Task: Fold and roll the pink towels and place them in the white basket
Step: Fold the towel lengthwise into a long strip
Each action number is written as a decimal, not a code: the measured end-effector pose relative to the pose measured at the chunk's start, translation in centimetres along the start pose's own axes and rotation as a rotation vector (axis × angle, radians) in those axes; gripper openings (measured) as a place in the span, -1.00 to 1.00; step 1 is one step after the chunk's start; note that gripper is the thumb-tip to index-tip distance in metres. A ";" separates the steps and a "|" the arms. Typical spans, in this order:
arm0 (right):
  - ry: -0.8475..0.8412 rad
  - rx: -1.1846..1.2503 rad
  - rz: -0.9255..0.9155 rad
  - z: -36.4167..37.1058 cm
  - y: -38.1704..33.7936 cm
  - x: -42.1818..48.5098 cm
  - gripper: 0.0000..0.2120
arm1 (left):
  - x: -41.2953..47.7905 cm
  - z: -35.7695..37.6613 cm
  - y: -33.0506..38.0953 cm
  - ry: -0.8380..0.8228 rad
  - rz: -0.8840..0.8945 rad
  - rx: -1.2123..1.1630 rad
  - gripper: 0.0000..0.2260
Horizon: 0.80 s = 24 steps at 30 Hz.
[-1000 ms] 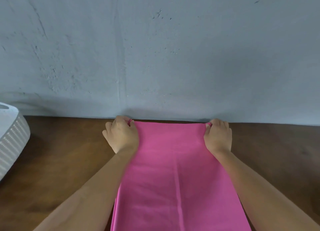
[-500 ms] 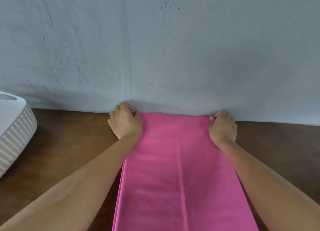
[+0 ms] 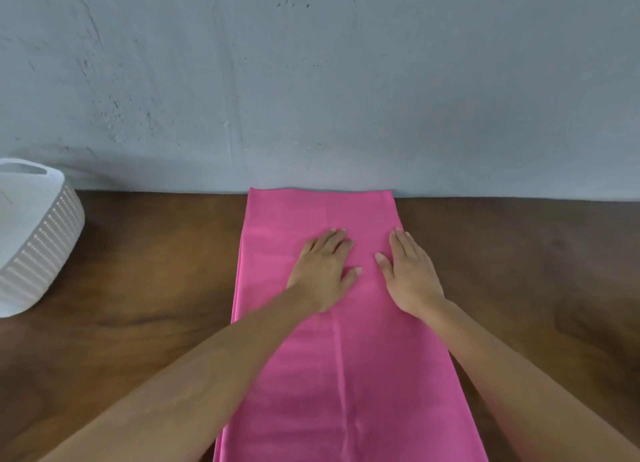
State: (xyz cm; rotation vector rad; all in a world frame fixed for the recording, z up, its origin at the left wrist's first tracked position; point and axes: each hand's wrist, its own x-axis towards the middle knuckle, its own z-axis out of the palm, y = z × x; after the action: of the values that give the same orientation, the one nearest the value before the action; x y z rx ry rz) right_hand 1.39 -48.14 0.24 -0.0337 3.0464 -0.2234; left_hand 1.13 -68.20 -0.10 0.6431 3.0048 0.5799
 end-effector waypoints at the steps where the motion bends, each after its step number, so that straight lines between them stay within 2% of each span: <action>1: -0.016 0.007 0.000 0.0 0.1 -1.0 -0.33 | -0.3 0.2 0.0 0.004 0.010 0.025 -0.45; 16: -0.106 -0.055 -0.003 0.8 2.7 -19.8 -0.28 | -0.5 0.4 0.0 0.007 -0.017 0.069 -0.45; 24: -0.043 -0.042 -0.004 1.2 3.9 -28.4 -0.29 | -0.5 0.3 -0.1 0.007 0.001 0.089 -0.44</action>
State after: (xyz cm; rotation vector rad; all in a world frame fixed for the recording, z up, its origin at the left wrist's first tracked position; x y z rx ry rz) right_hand 29.71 -43.64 0.93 -0.0469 3.0082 -0.1561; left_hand 1.62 -68.38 -0.47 0.6477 3.0520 0.4518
